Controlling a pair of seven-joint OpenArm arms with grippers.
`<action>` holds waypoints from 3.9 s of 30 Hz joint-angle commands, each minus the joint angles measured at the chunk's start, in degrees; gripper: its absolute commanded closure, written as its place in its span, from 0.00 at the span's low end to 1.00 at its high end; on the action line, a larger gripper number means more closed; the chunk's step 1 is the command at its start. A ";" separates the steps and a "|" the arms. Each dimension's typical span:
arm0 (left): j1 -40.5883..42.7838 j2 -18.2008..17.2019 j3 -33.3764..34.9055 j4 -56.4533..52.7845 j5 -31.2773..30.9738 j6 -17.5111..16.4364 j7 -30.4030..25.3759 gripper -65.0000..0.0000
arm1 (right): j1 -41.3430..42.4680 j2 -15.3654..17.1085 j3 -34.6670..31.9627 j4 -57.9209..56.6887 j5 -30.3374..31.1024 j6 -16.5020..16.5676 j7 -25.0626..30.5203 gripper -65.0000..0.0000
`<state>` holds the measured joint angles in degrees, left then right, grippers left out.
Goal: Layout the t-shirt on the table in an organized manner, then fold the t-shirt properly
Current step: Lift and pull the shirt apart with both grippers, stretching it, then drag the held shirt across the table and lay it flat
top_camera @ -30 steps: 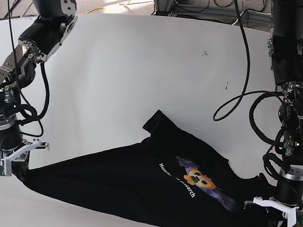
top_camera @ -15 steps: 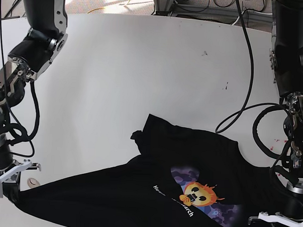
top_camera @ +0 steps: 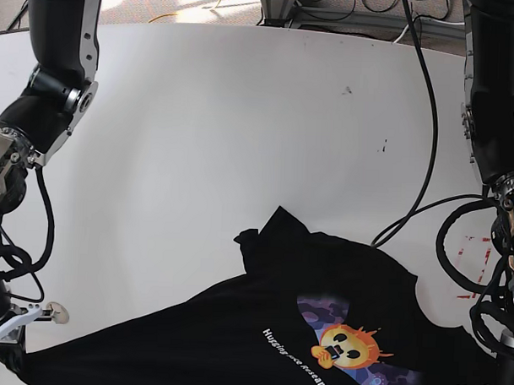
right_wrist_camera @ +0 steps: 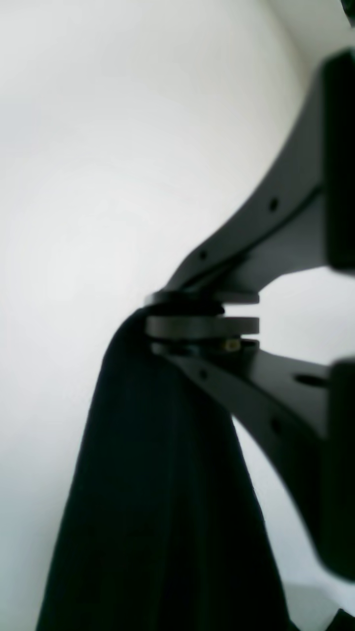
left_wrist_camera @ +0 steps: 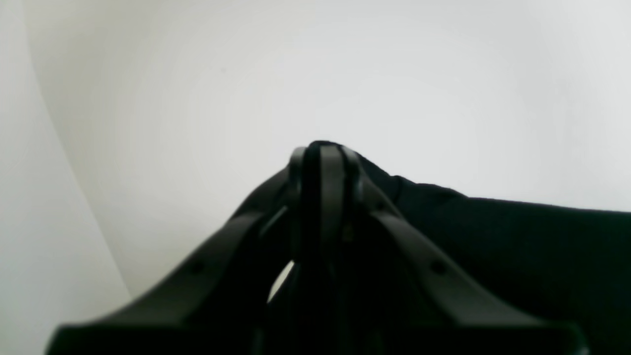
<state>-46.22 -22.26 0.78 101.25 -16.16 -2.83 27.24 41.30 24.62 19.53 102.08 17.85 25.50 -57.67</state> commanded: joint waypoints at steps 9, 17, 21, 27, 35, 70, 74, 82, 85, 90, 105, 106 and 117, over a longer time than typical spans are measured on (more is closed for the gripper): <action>-5.26 -0.29 -0.47 0.77 0.21 0.41 3.30 0.88 | 4.55 2.24 -0.32 -1.56 0.40 -0.40 1.71 0.99; -4.11 -0.29 -0.47 0.86 0.12 0.41 3.83 0.92 | 3.23 2.41 -0.32 -1.12 0.40 -0.31 1.36 0.99; -3.06 -0.20 -0.47 2.00 0.12 0.41 3.92 1.00 | 1.38 2.50 0.03 0.99 0.40 0.04 -0.92 0.99; 0.19 -0.20 -0.64 6.04 0.12 0.32 7.35 1.00 | -5.03 2.41 0.82 7.15 0.40 0.13 -1.54 1.00; 8.99 -0.29 -1.70 11.06 0.03 0.32 10.25 1.00 | -15.32 0.21 3.37 13.48 0.48 0.13 -1.54 1.00; 56.63 -1.61 -22.18 12.90 -16.85 -3.37 15.17 1.00 | -54.79 -3.30 13.92 13.92 23.69 -0.22 -6.90 1.00; 61.91 -1.61 -25.35 12.90 -19.22 -3.37 15.17 1.00 | -58.40 -4.01 13.83 13.92 23.69 -0.22 -6.90 1.00; 70.00 -1.61 -26.84 12.81 -19.84 -3.37 15.17 1.00 | -62.79 -6.12 13.48 13.92 23.69 -0.22 -6.90 1.00; 72.55 -1.61 -26.84 12.81 -19.84 -3.37 15.17 1.00 | -63.85 -6.20 13.39 13.83 23.52 -0.22 -6.90 0.99; 76.24 -1.61 -26.84 12.81 -19.84 -3.37 15.17 1.00 | -65.78 -6.12 13.39 13.83 23.43 -0.31 -6.90 0.99; 83.27 -3.37 -26.84 12.55 -19.84 -3.37 18.60 0.98 | -70.53 -6.12 13.39 13.74 23.34 -0.31 -6.90 0.87; 83.18 -3.63 -26.84 12.46 -19.84 -3.37 19.74 0.97 | -70.71 -6.12 13.39 13.65 23.34 -0.31 -6.90 0.81; 82.39 -4.51 -26.84 12.46 -18.17 -3.37 25.11 0.35 | -72.29 -6.20 13.48 13.65 23.34 -0.31 -6.90 0.08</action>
<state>36.16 -25.58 -25.56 112.88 -35.42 -6.26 53.01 -30.79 17.63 32.58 115.00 40.56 25.32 -65.63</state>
